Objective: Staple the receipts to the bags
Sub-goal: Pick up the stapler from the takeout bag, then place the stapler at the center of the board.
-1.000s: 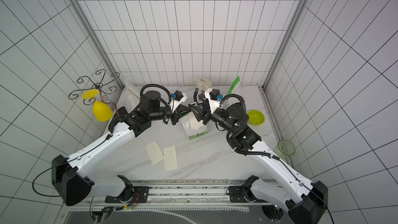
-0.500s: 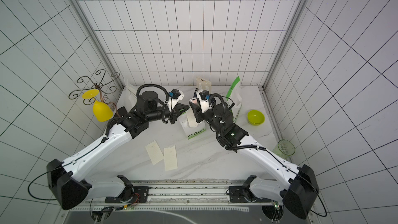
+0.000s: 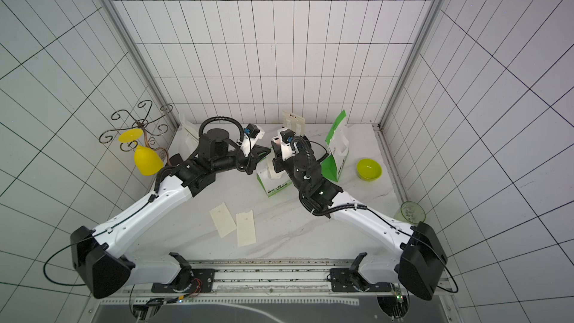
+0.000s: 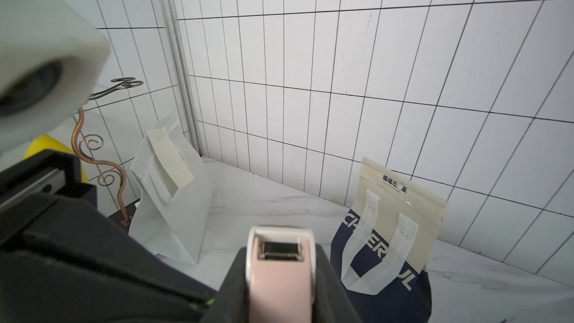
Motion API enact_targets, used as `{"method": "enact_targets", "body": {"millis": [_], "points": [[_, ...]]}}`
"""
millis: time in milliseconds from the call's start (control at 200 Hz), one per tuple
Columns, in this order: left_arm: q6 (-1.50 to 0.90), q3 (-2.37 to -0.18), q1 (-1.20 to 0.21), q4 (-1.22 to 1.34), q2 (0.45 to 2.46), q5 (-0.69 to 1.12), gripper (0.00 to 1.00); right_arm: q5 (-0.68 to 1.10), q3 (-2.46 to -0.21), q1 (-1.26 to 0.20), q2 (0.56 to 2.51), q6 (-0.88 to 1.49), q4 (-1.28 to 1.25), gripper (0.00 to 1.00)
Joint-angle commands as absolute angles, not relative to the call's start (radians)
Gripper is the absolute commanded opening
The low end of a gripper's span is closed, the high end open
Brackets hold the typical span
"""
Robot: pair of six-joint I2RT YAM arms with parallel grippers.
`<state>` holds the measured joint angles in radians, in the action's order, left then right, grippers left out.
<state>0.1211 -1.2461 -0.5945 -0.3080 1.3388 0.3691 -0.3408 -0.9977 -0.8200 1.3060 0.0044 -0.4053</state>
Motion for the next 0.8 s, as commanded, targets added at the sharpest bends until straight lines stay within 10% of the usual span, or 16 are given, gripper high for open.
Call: {"method": "enact_targets", "body": {"millis": [0, 795], "points": [[0.065, -1.240, -0.562, -0.295, 1.341, 0.363, 0.00, -0.477, -1.131, -0.780, 1.286, 0.034, -0.426, 0.07], [-0.085, -1.538, -0.245, -0.152, 1.749, 0.143, 0.00, -0.237, -0.831, -0.699, 1.033, 0.290, -0.086, 0.04]]}}
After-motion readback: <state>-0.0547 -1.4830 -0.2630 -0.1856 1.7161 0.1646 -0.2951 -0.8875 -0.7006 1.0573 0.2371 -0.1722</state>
